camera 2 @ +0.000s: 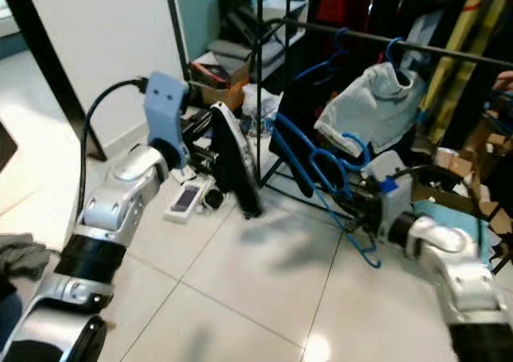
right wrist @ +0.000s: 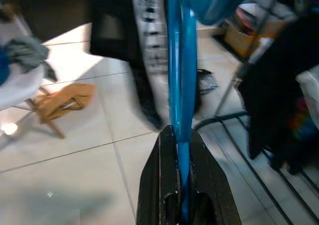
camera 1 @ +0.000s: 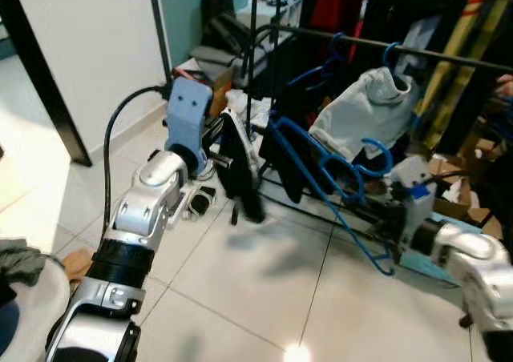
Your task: Hang hanger
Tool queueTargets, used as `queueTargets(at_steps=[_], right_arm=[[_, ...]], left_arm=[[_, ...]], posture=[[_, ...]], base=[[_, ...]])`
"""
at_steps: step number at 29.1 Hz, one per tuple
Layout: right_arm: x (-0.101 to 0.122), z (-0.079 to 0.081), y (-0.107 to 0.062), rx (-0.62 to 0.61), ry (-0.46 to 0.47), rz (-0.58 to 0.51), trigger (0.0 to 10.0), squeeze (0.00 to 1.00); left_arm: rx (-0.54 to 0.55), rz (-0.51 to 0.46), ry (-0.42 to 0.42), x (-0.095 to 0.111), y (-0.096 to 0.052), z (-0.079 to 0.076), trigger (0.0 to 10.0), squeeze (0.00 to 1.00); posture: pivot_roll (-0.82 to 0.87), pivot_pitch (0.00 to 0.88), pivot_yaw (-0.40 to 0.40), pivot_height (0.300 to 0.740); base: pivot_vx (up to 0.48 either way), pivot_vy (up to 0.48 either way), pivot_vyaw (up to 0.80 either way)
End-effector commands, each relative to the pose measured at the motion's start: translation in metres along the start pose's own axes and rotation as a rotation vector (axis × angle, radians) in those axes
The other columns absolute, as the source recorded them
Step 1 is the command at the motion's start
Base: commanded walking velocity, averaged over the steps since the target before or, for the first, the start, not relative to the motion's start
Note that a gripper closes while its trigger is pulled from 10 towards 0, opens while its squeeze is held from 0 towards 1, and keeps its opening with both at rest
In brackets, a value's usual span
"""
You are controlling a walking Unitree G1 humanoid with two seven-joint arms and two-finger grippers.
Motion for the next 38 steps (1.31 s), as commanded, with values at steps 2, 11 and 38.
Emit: queueTargets(at_steps=[2, 11, 38], right_arm=[[0.003, 0.021, -0.007, 0.137, 0.001, 0.035, 10.0, 0.00], [0.015, 0.031, -0.020, 0.212, -0.033, 0.060, 10.0, 0.00], [0.014, -0.009, 0.001, -0.093, -0.006, 0.172, 10.0, 0.00]], left_arm=[[0.040, 0.010, 0.041, 0.000, 0.001, 0.011, 10.0, 0.00], [0.008, -0.015, 0.029, 0.007, 0.005, -0.003, 10.0, 0.00], [-0.039, -0.035, 0.028, 0.012, 0.003, -0.019, 10.0, 0.00]], posture=[[-0.11, 0.000, 0.034, 0.740], [-0.11, 0.000, 0.045, 0.740], [-0.09, 0.000, 0.038, 0.740]], base=[[0.000, 0.000, 0.00], [0.000, 0.000, 0.00], [0.000, 0.000, 0.00]])
Point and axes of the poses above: a point about 5 cm out from each wrist's last joint towards the gripper, its own y axis pointing out of the wrist towards the gripper, its own x axis along the axis of the wrist's last joint, z = x × y, the point moved 4 cm from there along y, pointing out of the wrist towards the gripper, and after that the axes turned 12 degrees about -y, right-handed, at the moved point
